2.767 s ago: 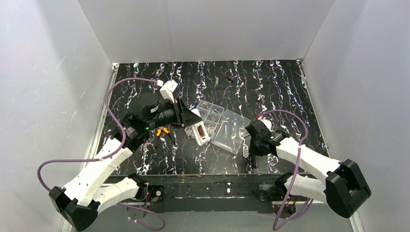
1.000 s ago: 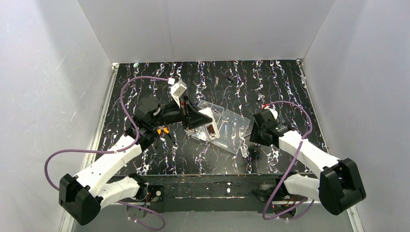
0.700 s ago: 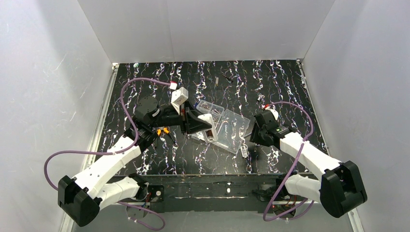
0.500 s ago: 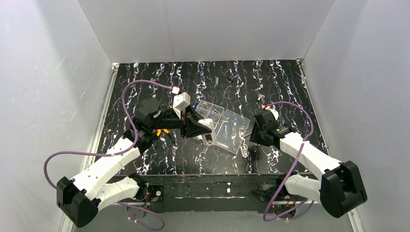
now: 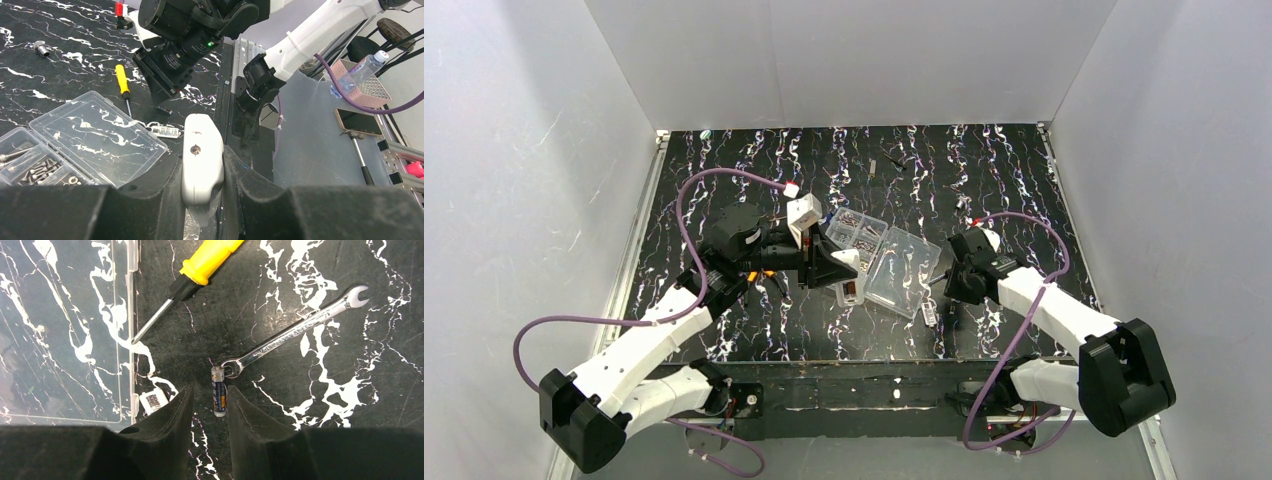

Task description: Load the batteries into the remote control

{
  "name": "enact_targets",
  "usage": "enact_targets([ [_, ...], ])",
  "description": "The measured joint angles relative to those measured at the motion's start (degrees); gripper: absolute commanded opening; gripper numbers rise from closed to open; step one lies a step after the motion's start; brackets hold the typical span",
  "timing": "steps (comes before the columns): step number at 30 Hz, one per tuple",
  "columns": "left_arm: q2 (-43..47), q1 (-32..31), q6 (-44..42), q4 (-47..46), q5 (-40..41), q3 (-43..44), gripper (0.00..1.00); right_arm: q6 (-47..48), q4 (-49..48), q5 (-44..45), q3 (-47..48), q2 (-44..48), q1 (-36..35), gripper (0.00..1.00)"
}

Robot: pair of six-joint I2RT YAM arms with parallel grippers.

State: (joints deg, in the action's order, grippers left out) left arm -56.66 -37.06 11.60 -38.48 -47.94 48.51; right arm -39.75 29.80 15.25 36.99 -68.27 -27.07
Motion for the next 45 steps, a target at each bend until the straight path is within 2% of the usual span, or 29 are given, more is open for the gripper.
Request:
enact_targets([
  [5, 0.26, 0.0, 0.24, 0.04, 0.94, 0.0, 0.0, -0.42, 1.03, 0.02, 0.76, -0.44, 0.5, 0.44],
  [13, 0.24, 0.0, 1.38, 0.24, 1.95, 0.0, 0.0, -0.59, 1.9, -1.6, 1.07, -2.73, 1.38, 0.33],
  [28, 0.2, 0.0, 2.54, 0.26, 2.78, 0.0, 0.0, -0.44, 2.1, -2.51, 1.88, -5.66, 2.27, 0.31],
  [45, 0.2, 0.0, 2.54, 0.33, 3.08, 0.0, 0.0, 1.03, 1.49, -3.41, 1.95, -8.48, 2.73, 0.2],
])
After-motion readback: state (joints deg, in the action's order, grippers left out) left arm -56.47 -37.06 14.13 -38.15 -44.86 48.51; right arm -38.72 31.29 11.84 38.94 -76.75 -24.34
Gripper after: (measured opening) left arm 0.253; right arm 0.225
